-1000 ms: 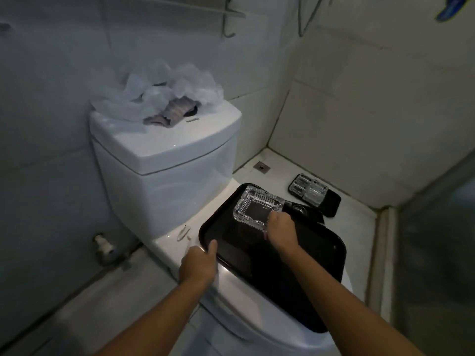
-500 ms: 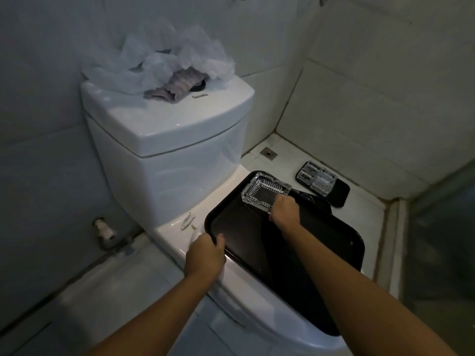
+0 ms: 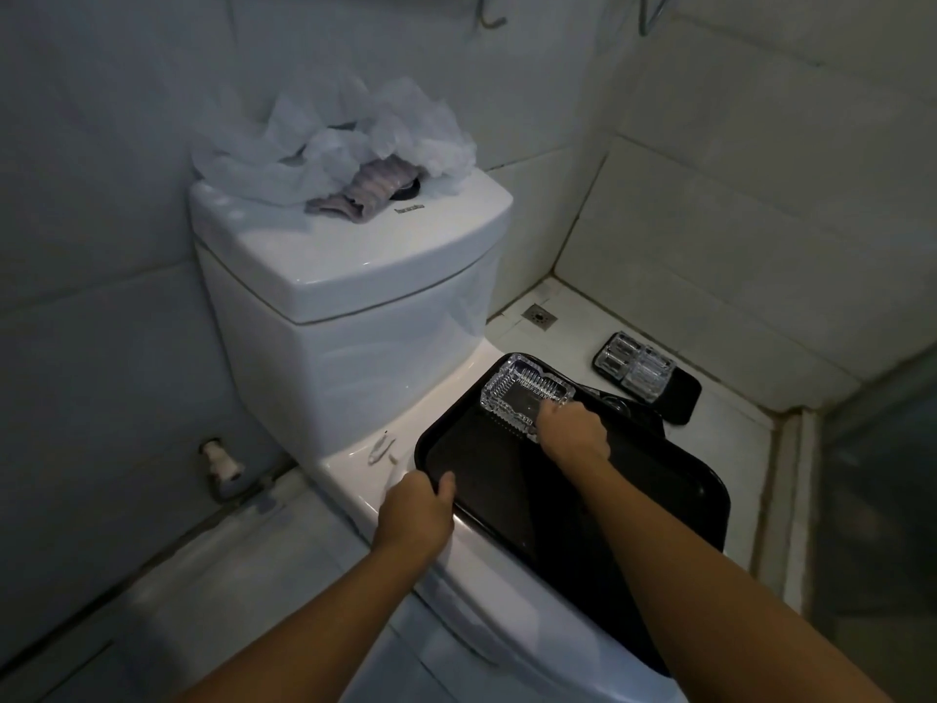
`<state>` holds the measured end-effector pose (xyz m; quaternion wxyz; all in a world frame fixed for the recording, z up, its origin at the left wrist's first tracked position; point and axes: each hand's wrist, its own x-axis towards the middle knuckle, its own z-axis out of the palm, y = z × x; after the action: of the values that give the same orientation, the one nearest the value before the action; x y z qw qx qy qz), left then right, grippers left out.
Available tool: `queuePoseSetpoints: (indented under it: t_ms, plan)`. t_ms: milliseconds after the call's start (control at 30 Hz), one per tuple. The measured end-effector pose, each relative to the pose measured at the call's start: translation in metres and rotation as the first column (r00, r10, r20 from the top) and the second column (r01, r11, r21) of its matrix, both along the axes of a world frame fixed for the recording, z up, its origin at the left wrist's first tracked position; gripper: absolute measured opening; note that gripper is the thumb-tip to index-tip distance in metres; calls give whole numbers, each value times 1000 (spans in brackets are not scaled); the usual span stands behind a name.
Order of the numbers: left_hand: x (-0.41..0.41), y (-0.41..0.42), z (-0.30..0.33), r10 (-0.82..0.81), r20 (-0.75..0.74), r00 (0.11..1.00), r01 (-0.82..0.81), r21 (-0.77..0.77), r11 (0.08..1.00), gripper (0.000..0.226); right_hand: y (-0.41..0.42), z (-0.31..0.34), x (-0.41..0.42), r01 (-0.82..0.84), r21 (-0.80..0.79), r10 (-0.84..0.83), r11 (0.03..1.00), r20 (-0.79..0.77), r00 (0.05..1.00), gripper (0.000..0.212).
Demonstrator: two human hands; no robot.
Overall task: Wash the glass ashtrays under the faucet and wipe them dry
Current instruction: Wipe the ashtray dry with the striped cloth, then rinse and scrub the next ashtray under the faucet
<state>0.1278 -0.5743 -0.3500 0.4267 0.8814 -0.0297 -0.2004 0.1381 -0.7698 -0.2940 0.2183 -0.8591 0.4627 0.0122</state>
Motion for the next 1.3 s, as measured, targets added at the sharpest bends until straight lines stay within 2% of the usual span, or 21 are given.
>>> queuePoseSetpoints:
  t_ms: [167,267,433,600,700,800,900,967,1067,1167,1300]
  plan:
    - [-2,5,8,6,-18,1000,-5,22,1000,56,-5,4,-11,-15,-30,16,999,1,1000,62]
    - [-2,13,11,23,-79,997,-23,7,1000,61,-5,8,-18,-24,-63,25,998,20,999,65]
    - [-7,41,17,59,-80,995,-59,9,998,58,-3,12,-31,-25,-133,35,991,69,997,70]
    - [-10,63,50,97,-12,995,-97,-5,995,53,13,34,-43,-2,-217,35,976,145,989,58]
    - [-12,72,82,101,80,992,-101,-8,995,36,28,52,-46,-86,-194,141,977,286,948,42]
    - [-16,81,119,104,156,982,-82,-141,987,23,53,76,-49,-251,-177,305,952,461,833,29]
    - [-21,103,173,109,346,932,-40,-201,979,20,95,117,-50,-427,-169,440,888,581,685,29]
    - [-27,120,214,122,456,882,-20,-222,975,23,128,146,-53,-547,-164,512,821,637,576,26]
    - [-46,139,276,180,540,822,-26,-281,960,22,180,196,-61,-672,-232,604,703,693,393,19]
    - [-77,156,342,228,618,753,3,-350,937,20,230,245,-68,-701,-336,646,630,727,233,30]
    - [-115,213,405,215,706,675,32,-319,947,20,296,293,-87,-792,-305,587,529,806,82,28]
